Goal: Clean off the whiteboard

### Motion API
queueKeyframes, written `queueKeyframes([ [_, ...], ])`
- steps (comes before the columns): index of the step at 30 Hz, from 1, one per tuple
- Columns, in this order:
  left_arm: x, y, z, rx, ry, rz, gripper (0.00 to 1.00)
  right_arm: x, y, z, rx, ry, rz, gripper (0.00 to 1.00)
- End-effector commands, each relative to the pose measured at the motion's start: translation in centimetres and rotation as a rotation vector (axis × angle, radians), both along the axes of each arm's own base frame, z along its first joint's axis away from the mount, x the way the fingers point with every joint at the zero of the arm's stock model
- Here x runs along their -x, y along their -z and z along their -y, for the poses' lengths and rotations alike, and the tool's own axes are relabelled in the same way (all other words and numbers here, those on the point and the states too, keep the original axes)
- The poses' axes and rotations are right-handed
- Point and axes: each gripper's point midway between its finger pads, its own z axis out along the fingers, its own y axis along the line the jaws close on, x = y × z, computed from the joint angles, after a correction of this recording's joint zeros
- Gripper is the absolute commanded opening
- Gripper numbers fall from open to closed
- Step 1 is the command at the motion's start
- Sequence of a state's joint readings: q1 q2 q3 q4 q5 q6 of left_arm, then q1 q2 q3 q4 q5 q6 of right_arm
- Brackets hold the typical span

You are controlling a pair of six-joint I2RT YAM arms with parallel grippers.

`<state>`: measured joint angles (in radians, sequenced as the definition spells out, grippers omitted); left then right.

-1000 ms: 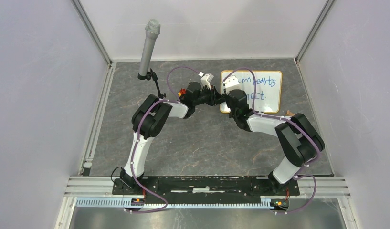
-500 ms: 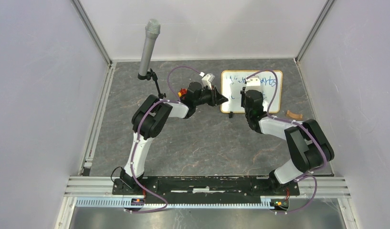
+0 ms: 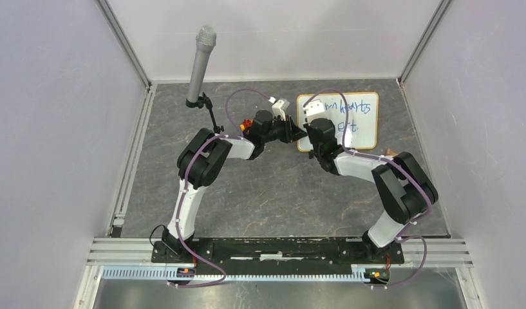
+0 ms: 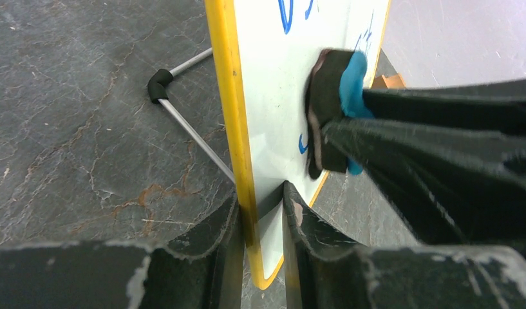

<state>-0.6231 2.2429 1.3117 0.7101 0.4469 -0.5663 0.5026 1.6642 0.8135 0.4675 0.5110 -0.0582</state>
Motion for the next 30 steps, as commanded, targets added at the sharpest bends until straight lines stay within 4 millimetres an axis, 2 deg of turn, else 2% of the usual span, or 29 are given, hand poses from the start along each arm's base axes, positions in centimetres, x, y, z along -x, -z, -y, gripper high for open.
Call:
queueKeyframes([
  [1,0.7,-1.3,0.5,-0.055,0.036,0.092,0.02,1.1,1.9,-5.5,-0.015,-0.278,-0.064,0.08],
  [3,0.7,-1.2,0.6,-0.056,0.035,0.090,0.02,1.2,1.3,-5.4,-0.024,-0.281,-0.035,0.08],
  [7,0.8,-1.2,0.5,-0.059,0.033,0.090,0.02,1.0,0.9,-3.2,-0.028,-0.182,-0.013,0.08],
  [12,0.8,-1.2,0.5,-0.062,0.031,0.093,0.02,0.7,1.6,2.7,-0.076,0.058,-0.035,0.08],
  [17,0.8,-1.3,0.4,-0.067,0.030,0.095,0.02,1.6,2.0,8.6,-0.103,0.255,-0.034,0.08],
  [20,0.9,-1.2,0.4,-0.070,0.030,0.095,0.02,2.4,1.7,10.7,-0.062,0.320,-0.023,0.08],
  [23,0.8,-1.3,0.4,-0.068,0.031,0.095,0.02,2.3,1.7,10.3,-0.065,0.293,-0.027,0.08],
  [26,0.8,-1.2,0.4,-0.068,0.033,0.095,0.02,1.5,1.9,8.5,-0.056,0.215,-0.049,0.09],
  [28,0.8,-1.2,0.4,-0.069,0.032,0.094,0.02,1.0,2.1,6.8,-0.033,0.157,-0.067,0.09],
  [30,0.8,-1.2,0.5,-0.069,0.034,0.094,0.02,0.6,2.3,4.2,-0.017,0.060,-0.080,0.08],
])
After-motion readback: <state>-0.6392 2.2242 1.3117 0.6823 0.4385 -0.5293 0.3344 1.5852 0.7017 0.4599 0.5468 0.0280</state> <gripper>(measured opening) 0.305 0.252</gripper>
